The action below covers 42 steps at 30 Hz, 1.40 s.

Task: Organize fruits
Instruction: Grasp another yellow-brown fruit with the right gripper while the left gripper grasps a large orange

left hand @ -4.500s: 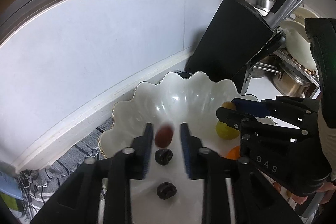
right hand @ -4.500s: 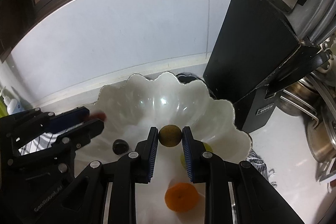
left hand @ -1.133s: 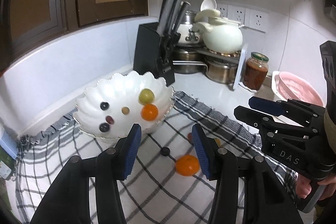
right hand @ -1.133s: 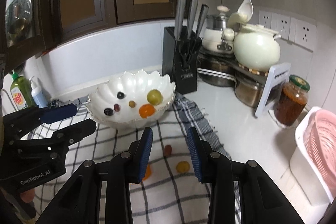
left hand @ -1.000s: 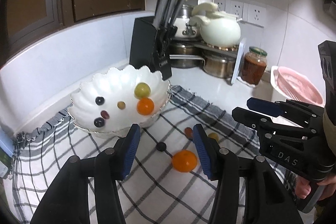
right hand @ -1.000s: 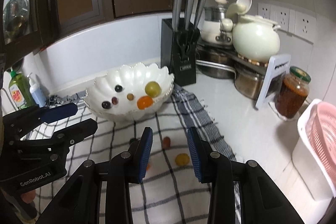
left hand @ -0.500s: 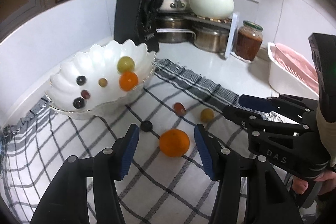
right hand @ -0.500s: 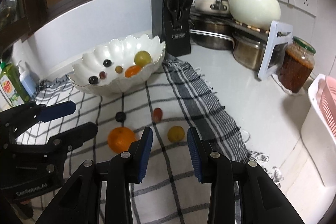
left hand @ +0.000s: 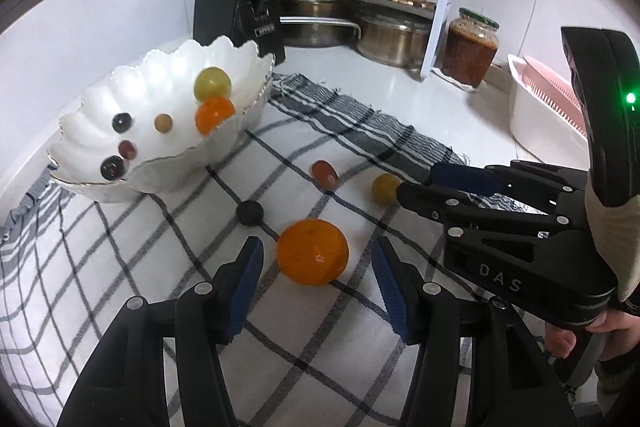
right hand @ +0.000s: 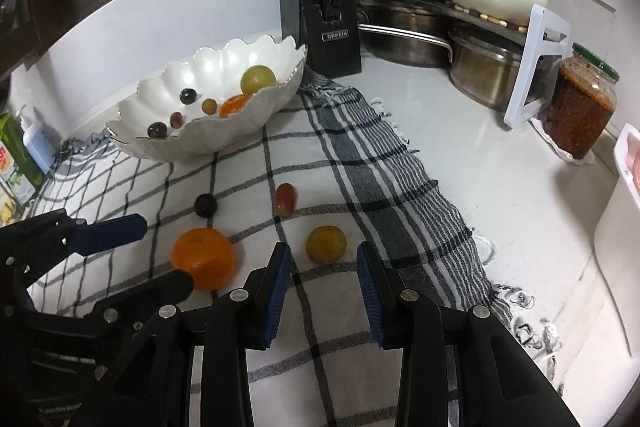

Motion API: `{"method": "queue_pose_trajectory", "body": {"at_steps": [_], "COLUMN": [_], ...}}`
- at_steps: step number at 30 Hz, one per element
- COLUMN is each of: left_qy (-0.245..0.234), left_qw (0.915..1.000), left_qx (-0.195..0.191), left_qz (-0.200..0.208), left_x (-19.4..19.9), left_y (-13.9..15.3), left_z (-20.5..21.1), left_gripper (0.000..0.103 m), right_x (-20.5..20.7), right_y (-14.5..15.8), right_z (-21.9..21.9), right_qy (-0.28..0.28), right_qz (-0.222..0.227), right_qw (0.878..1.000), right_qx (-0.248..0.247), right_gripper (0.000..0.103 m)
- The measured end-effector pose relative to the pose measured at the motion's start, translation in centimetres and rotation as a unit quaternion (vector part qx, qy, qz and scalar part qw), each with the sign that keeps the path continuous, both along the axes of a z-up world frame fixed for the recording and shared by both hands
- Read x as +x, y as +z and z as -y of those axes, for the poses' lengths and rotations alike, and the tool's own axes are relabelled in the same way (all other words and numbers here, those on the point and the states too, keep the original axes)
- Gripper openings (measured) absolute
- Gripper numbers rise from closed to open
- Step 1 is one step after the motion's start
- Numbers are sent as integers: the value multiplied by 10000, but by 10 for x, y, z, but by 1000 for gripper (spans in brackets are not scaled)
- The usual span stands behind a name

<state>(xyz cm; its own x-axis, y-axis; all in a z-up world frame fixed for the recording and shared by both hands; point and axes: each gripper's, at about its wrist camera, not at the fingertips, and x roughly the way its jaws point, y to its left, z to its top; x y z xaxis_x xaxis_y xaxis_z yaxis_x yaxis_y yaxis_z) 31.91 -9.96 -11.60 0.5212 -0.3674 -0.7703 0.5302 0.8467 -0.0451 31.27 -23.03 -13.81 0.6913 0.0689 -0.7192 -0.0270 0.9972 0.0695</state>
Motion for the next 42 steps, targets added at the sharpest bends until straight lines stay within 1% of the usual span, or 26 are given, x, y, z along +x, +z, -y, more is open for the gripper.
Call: {"method": "queue_pose_trajectory", "body": {"at_steps": [7, 12, 20, 23, 25, 27, 29, 31, 37, 42], "left_qy": [-46, -77, -83, -113, -148, -156, -155, -158, -95, -18], "left_qw": [9999, 9998, 9996, 9991, 9988, 9990, 9990, 9990, 9989, 9993], "left_qx": [-7, 33, 14, -75, -72, -35, -65, -90, -176, -209], "left_qz": [-166, -162, -284, -405, -457, -427, -421, -407, -413, -297], "left_x": [9, 15, 24, 28, 29, 29, 29, 29, 27, 26], "left_y": [-12, -16, -24, -27, -29, -30, -30, -30, -28, -21], "left_z": [6, 7, 8, 6, 6, 7, 6, 6, 2, -2], "left_gripper": [55, 55, 55, 53, 48, 46, 47, 46, 46, 45], "right_x": [11, 17, 28, 31, 33, 34, 34, 33, 28, 22], "right_y": [-7, -14, -21, -23, -25, -28, -29, -30, -28, -21], "right_z": [2, 3, 4, 4, 2, 1, 0, -1, -3, -4], "right_qy": [-7, -12, 16, 36, 48, 72, 73, 74, 80, 64], "right_qz": [-84, -169, -303, -330, -351, -381, -387, -380, -305, -224], "right_qw": [10000, 9999, 9995, 9994, 9994, 9992, 9992, 9992, 9995, 9997], "right_qx": [-1, 22, 40, 61, 60, 80, 105, 78, 41, 59], "right_gripper": [36, 36, 36, 36, 35, 35, 33, 29, 29, 29]}}
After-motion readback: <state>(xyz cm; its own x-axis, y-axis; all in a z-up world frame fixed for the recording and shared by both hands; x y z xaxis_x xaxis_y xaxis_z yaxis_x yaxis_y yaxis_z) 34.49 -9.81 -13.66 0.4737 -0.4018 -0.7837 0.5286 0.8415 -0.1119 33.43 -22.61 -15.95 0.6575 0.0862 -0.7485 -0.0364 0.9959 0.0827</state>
